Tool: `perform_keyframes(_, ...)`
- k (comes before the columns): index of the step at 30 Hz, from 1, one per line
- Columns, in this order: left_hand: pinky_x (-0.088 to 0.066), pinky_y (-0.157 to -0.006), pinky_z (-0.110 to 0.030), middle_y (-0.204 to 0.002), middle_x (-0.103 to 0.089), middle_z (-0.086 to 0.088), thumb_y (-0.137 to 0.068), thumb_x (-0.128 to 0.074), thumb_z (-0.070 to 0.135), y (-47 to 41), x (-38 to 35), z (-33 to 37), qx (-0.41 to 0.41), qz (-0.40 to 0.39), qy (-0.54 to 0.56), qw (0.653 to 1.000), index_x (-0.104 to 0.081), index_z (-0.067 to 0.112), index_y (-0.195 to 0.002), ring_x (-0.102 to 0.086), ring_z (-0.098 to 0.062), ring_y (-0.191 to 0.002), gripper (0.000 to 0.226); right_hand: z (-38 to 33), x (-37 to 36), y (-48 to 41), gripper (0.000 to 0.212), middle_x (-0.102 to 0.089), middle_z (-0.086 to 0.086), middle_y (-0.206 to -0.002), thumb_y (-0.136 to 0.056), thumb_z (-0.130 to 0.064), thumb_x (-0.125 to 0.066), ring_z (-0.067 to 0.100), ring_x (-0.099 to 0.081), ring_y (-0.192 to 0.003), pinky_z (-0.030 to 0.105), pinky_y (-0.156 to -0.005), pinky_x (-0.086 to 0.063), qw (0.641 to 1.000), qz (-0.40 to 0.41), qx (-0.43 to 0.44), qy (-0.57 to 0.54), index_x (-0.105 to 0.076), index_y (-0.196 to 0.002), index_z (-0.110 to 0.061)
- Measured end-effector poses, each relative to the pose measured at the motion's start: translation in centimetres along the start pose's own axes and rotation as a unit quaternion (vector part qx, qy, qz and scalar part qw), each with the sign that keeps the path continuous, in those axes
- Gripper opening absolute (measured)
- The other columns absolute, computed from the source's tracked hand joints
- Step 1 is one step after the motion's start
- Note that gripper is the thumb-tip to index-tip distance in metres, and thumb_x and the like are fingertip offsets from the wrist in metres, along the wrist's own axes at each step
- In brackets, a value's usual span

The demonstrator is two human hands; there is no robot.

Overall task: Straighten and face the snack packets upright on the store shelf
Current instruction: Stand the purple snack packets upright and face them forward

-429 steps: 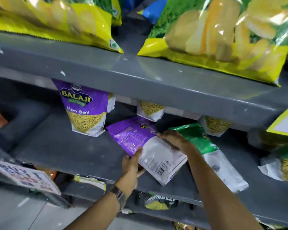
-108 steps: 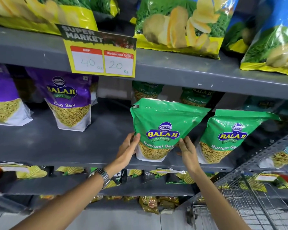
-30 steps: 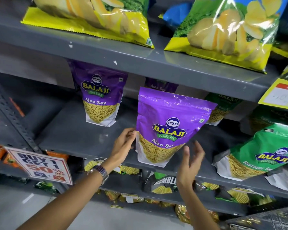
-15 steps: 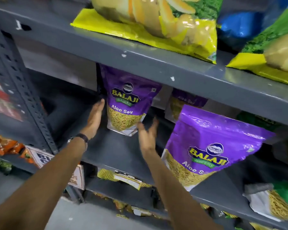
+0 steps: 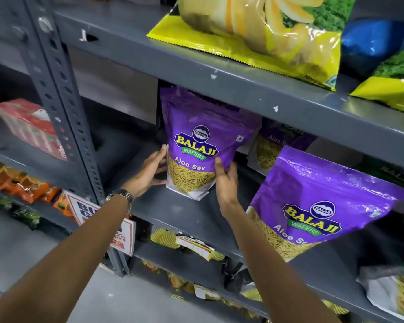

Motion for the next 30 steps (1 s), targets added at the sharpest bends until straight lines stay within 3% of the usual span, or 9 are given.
perform_keyframes(3, -0.053, -0.086, -0.048, -0.118, -0.06, 0.003, -0.078, -0.049, 0.065, 1.7, 0.6, -0.9, 0.003, -0.011, 0.002, 1.0, -0.054, 0.032, -0.104, -0.055, -0.017, -0.114, 0.042, 0.4, 0.5, 2.5, 0.012, -0.065, -0.008, -0.102, -0.092, -0.035, -0.052, -0.001, -0.063, -0.089, 0.02, -0.083, -0.048, 0.999, -0.015, 0.025, -0.026, -0.051, -0.1, -0.026)
perform_keyframes(8, -0.054, -0.083, -0.048, -0.103, -0.062, 0.007, -0.068, -0.059, 0.065, 4.3, 1.5, -1.7, 0.021, -0.012, 0.013, 1.0, -0.054, 0.034, -0.088, -0.057, -0.017, -0.111, 0.037, 0.6, 1.3, 5.8, 0.006, -0.065, -0.001, -0.107, -0.092, -0.033, -0.052, 0.022, -0.061, -0.107, 0.047, -0.098, -0.048, 0.999, -0.037, 0.02, -0.034, -0.05, -0.097, -0.03)
perform_keyframes(12, -0.055, -0.079, -0.044, -0.108, -0.062, 0.006, -0.06, -0.064, 0.068, 5.8, 1.8, -1.8, 0.024, -0.022, 0.009, 0.999, -0.055, 0.032, -0.091, -0.058, -0.015, -0.108, 0.048, 0.4, 1.5, 7.0, 0.002, -0.063, -0.006, -0.104, -0.093, -0.032, -0.052, 0.018, -0.061, -0.104, 0.049, -0.099, -0.048, 0.998, -0.051, 0.008, -0.042, -0.05, -0.093, -0.03)
perform_keyframes(16, -0.055, -0.079, -0.043, -0.111, -0.06, 0.004, -0.08, -0.056, 0.054, 6.0, 1.8, -2.0, 0.025, -0.015, 0.005, 1.0, -0.054, 0.029, -0.09, -0.056, -0.016, -0.11, 0.027, 0.6, 1.6, 7.2, 0.002, -0.063, -0.005, -0.104, -0.094, -0.03, -0.051, 0.019, -0.06, -0.104, 0.048, -0.099, -0.048, 0.997, -0.06, -0.003, -0.054, -0.049, -0.094, -0.03)
perform_keyframes(21, -0.055, -0.08, -0.042, -0.117, -0.057, 0.002, -0.08, -0.054, 0.055, 5.8, 0.7, -1.7, 0.014, -0.025, -0.008, 1.0, -0.053, 0.029, -0.094, -0.055, -0.015, -0.111, 0.03, -0.2, 2.6, 7.3, 0.006, -0.063, -0.004, -0.103, -0.093, -0.028, -0.051, 0.018, -0.061, -0.102, 0.044, -0.096, -0.05, 0.997, -0.052, 0.0, -0.063, -0.049, -0.098, -0.025)
perform_keyframes(30, -0.055, -0.079, -0.046, -0.113, -0.062, 0.001, -0.08, -0.059, 0.05, 6.8, 1.7, -1.8, 0.014, 0.008, 0.021, 1.0, -0.055, 0.029, -0.083, -0.057, -0.016, -0.108, 0.022, -0.3, 1.4, 8.7, 0.003, -0.064, -0.005, -0.097, -0.093, -0.028, -0.052, 0.017, -0.061, -0.098, 0.044, -0.099, -0.048, 0.997, -0.036, -0.013, -0.073, -0.05, -0.091, -0.028)
Point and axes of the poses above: each hand's wrist, its own y-axis away from the middle knuckle, its own x-axis out of the back of the hand, z = x × y, the point moved 4 cm from there along -y, towards the middle knuckle
